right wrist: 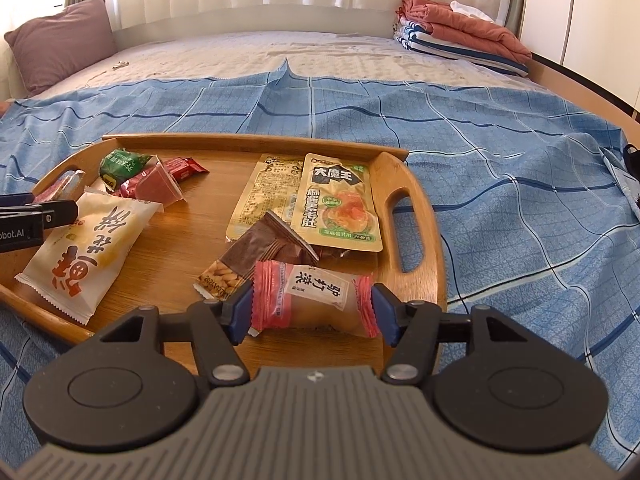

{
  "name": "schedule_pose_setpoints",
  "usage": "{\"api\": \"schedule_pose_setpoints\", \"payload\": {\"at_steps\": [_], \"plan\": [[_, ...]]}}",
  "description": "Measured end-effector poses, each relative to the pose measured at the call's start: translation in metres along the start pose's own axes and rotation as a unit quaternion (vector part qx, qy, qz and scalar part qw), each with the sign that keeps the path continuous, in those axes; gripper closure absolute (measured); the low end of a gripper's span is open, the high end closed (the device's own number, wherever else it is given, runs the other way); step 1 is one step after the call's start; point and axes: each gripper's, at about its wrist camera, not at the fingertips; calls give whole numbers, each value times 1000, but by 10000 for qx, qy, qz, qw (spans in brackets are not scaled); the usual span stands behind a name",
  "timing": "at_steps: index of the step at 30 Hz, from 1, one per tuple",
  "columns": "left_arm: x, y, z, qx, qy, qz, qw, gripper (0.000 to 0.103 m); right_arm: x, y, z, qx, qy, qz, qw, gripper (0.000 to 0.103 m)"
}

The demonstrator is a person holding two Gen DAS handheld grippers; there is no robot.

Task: Organize snacks
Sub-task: 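Lower both packs onto the tray and open both grippers, then withdraw both grippers from the tray toward the remaining snacks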

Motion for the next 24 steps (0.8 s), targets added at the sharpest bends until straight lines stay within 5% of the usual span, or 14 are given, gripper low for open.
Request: {"api": "schedule_pose_setpoints", "payload": {"at_steps": [8, 24], "plan": [[-15, -5, -4, 236, -125, 19, 9996, 7, -15, -1, 1, 7, -169, 32, 9999, 19], [-96, -9, -35, 622, -163, -500, 9967, 2, -75, 23, -20, -597, -490, -53, 9970, 13]]}}
Point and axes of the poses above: each gripper's, at about its wrist camera, not at the fingertips, and x roughly the way its jaws point, y to its left, z to its top, and after that the axes turned 10 degrees about -x, right-handed
